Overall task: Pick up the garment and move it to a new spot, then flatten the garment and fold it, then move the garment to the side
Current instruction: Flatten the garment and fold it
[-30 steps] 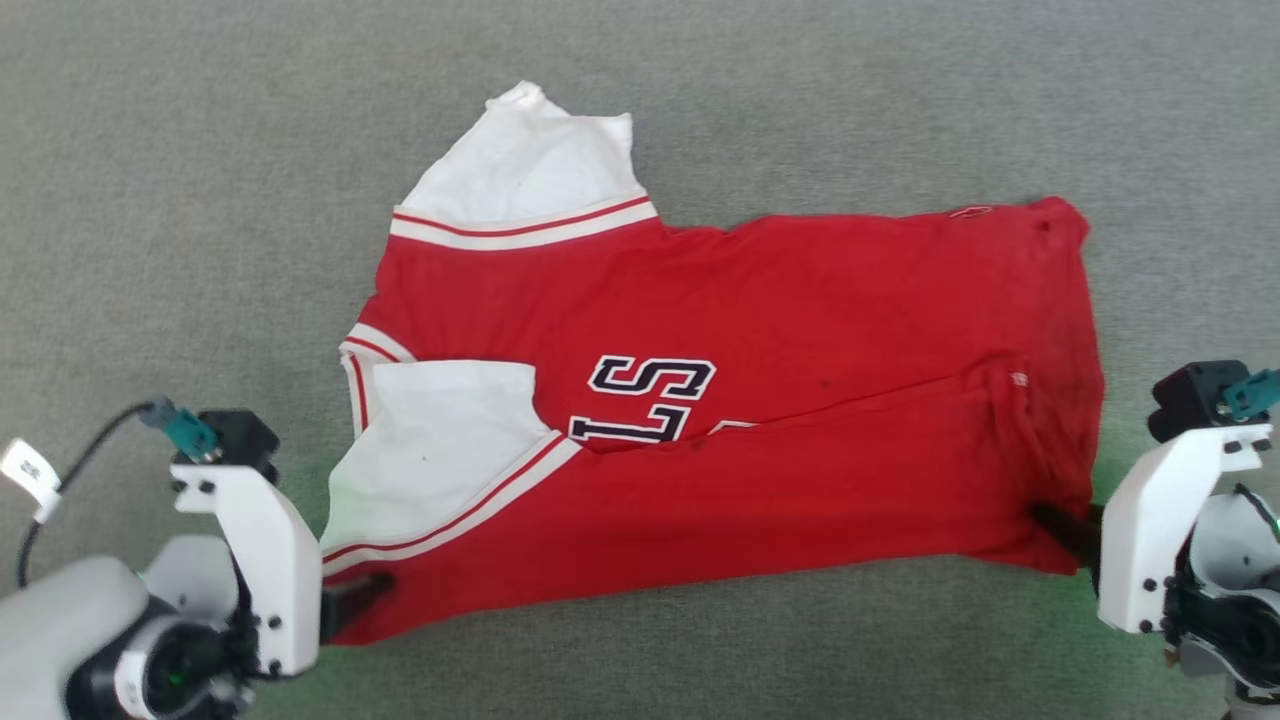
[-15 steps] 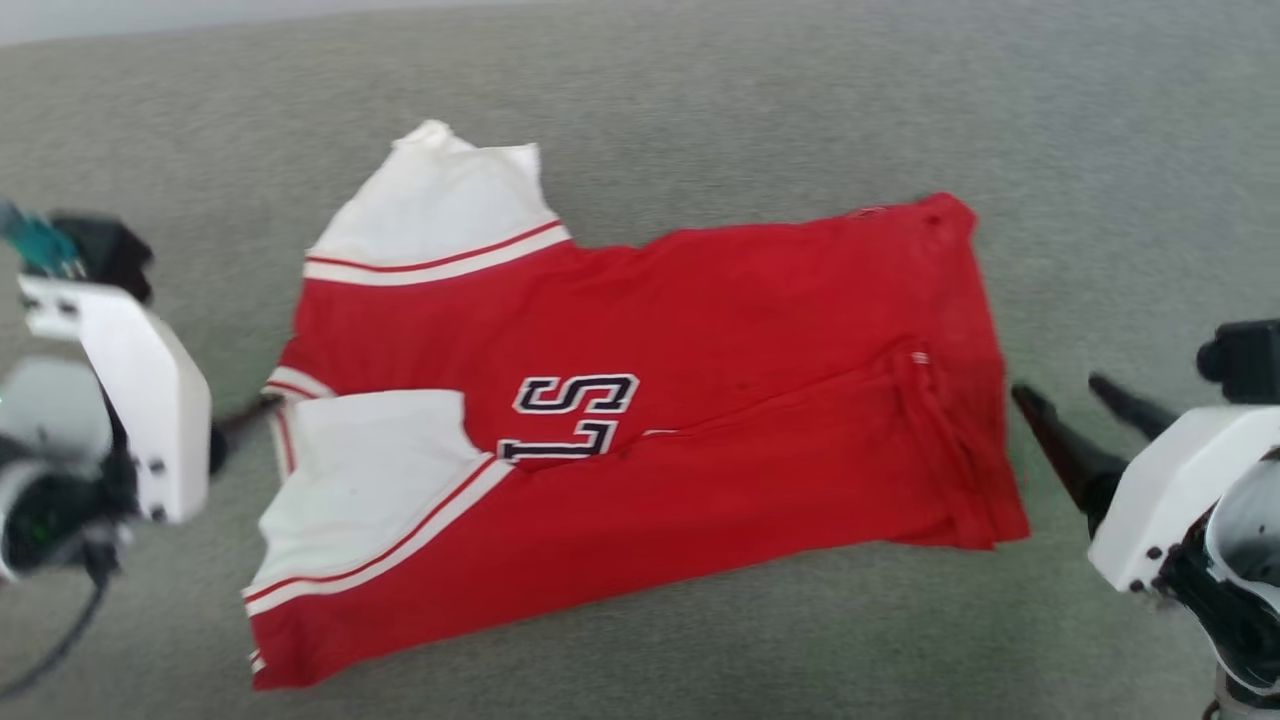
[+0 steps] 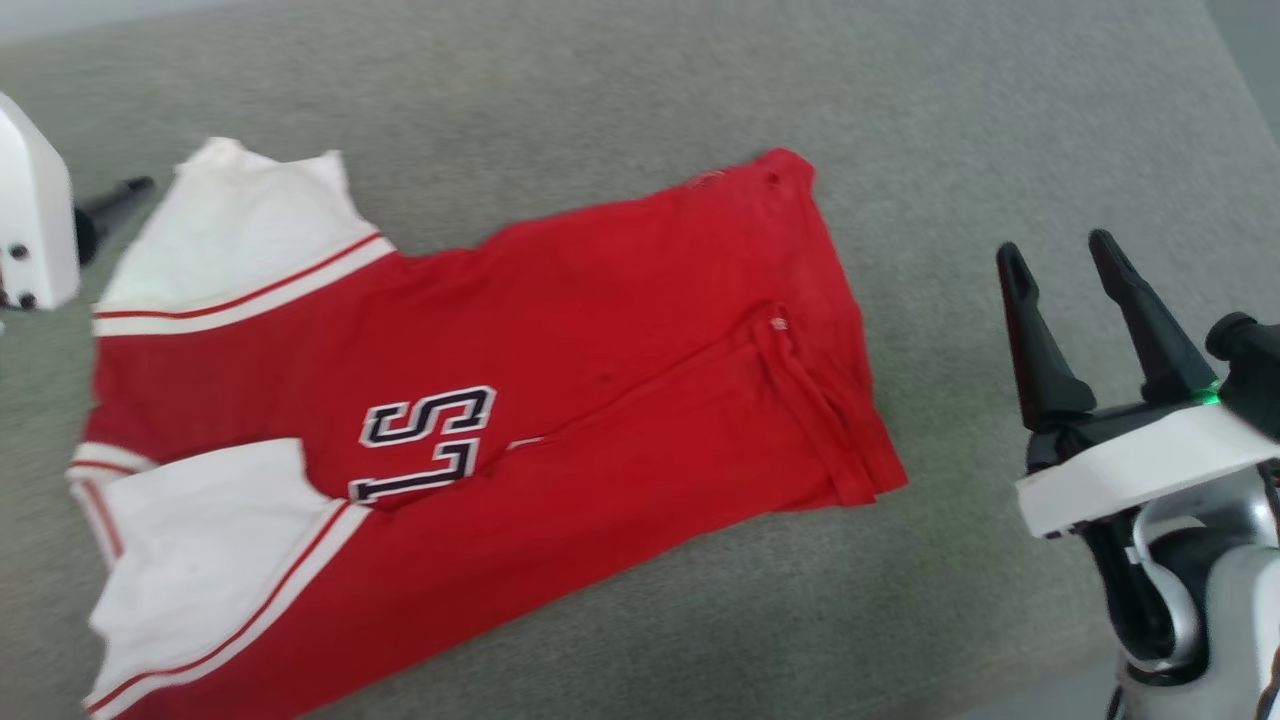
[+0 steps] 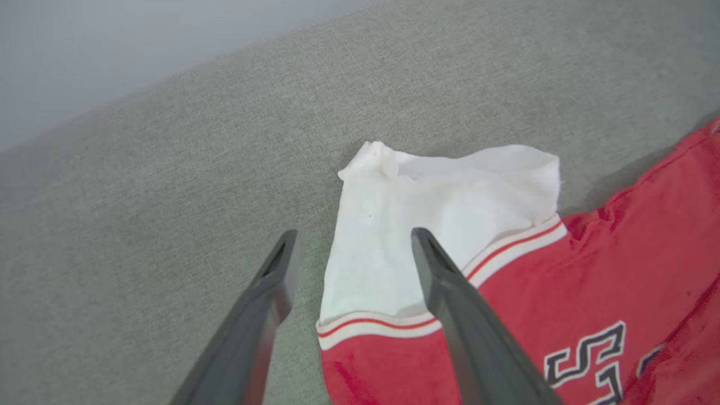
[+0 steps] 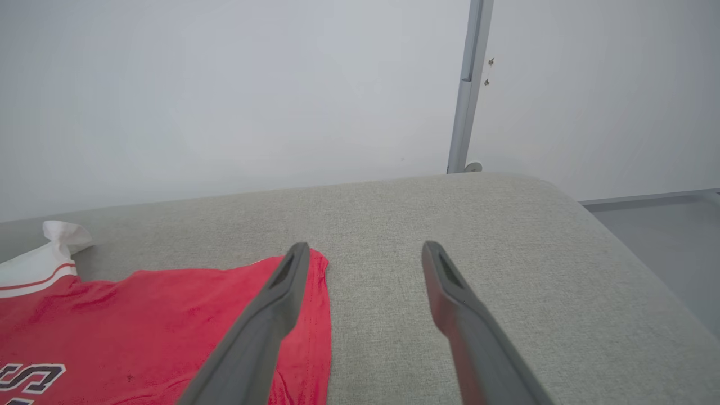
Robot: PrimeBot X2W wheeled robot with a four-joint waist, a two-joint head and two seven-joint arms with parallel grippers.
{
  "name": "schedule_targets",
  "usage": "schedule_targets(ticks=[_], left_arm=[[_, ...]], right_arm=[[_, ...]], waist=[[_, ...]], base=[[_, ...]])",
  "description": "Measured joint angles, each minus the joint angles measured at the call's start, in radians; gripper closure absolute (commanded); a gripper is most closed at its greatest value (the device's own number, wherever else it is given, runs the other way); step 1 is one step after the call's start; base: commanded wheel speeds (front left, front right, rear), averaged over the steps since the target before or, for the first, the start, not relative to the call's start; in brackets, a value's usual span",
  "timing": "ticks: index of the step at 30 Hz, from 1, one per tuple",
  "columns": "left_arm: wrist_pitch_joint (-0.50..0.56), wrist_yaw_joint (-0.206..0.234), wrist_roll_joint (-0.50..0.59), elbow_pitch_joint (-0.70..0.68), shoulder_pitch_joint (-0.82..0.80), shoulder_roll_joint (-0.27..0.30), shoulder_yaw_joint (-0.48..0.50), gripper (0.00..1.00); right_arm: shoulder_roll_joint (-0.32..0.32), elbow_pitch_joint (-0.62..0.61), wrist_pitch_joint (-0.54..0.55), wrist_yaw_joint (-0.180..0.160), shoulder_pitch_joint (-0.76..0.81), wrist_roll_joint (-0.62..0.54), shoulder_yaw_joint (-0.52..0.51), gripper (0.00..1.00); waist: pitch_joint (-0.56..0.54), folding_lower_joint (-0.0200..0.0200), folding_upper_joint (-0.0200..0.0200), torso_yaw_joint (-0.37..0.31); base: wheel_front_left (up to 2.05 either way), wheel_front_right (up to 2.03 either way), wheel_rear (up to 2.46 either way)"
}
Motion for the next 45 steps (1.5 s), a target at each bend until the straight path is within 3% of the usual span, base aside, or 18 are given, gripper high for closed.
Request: schedule_targets(ticks=[8, 17, 18, 19, 24, 34, 42, 43, 44, 45], left_arm=[[0.066, -0.05, 0.021, 0.227, -0.082, -0.092, -0.024, 0.0], [0.119, -0.068, 0.045, 0.396, -0.154, -0.174, -0.043, 0.0], [0.137, -0.071, 0.041, 0.41, -0.165, -0.184, -0.044, 0.78], [0.145, -0.075, 0.041, 0.424, -0.175, -0.192, -0.044, 1.0], [0.133, -0.105, 0.044, 0.47, -0.212, -0.24, -0.045, 1.0], [0.08, -0.17, 0.061, 0.545, -0.265, -0.338, -0.053, 1.0], [0.059, -0.2, 0.064, 0.608, -0.288, -0.397, -0.057, 1.0], [0.055, -0.204, 0.064, 0.615, -0.29, -0.401, -0.057, 1.0], [0.05, -0.208, 0.064, 0.623, -0.291, -0.406, -0.057, 1.0], [0.046, -0.21, 0.063, 0.629, -0.291, -0.411, -0.057, 1.0]], right_arm=[[0.014, 0.058, -0.092, 0.0, -0.034, 0.011, 0.069, 0.0], [0.018, 0.11, 0.006, 0.0, -0.116, 0.039, 0.106, 0.0], [0.017, 0.119, 0.028, 0.0, -0.137, 0.045, 0.11, 0.0], [0.011, 0.127, 0.054, 0.0, -0.159, 0.045, 0.121, 0.0], [-0.036, 0.188, 0.158, 0.0, -0.292, 0.06, 0.155, 0.0], [-0.124, 0.442, 0.401, 0.0, -0.559, 0.147, 0.247, 0.0], [-0.126, 0.69, 0.595, 0.0, -0.728, 0.222, 0.332, 0.0], [-0.125, 0.711, 0.625, 0.0, -0.746, 0.232, 0.343, 0.45], [-0.126, 0.73, 0.658, 0.0, -0.765, 0.24, 0.349, 1.0], [-0.128, 0.742, 0.679, 0.0, -0.778, 0.245, 0.356, 1.0]], waist=[[0.076, 0.0, 0.0, -0.061], [0.137, 0.0, 0.0001, -0.074], [0.142, 0.0, 0.0, -0.072], [0.147, 0.0, 0.0001, -0.069], [0.164, 0.0, 0.0, -0.045], [0.181, 0.0, 0.0, 0.033], [0.188, 0.0, 0.0, 0.068], [0.187, 0.0, 0.0, 0.07], [0.186, 0.0, 0.0, 0.072], [0.185, 0.0, 0.0, 0.074]], base=[[0.0, 0.0, 0.0], [0.0, 0.0, 0.0], [0.0, 0.0, 0.0], [0.0, 0.0, 0.0], [0.0, 0.0, 0.0], [0.0, 0.0, 0.0], [0.0, 0.0, 0.0], [0.0, 0.0, 0.0], [0.0, 0.0, 0.0], [0.0, 0.0, 0.0]])
